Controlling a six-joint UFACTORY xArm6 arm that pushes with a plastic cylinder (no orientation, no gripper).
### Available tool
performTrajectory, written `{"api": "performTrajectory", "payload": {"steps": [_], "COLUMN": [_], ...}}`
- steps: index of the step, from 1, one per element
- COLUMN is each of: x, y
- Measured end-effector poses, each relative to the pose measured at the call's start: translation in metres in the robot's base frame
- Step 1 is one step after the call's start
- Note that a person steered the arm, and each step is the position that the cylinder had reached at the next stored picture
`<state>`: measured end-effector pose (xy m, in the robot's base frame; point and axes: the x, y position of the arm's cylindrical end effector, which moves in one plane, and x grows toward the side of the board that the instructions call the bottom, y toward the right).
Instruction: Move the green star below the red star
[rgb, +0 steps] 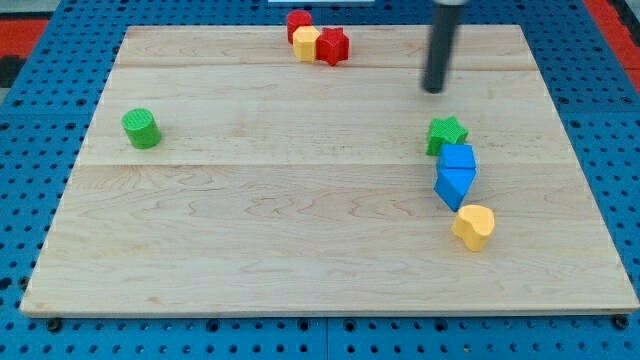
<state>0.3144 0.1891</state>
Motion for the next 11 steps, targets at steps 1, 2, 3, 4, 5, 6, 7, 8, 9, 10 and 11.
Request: {"api": "performTrajectory", "payload": {"steps": [1,2,3,4,5,6,7,8,9,10,11], "x": [0.028,0.120,0.122,0.097,0.091,0.084,0.061,0.022,0.026,0.014,0.004], "y": [0.053,0.053,-0.001,-0.078,-0.118,-0.079,-0.083,-0.108,-0.065,-0.075,-0.127]}}
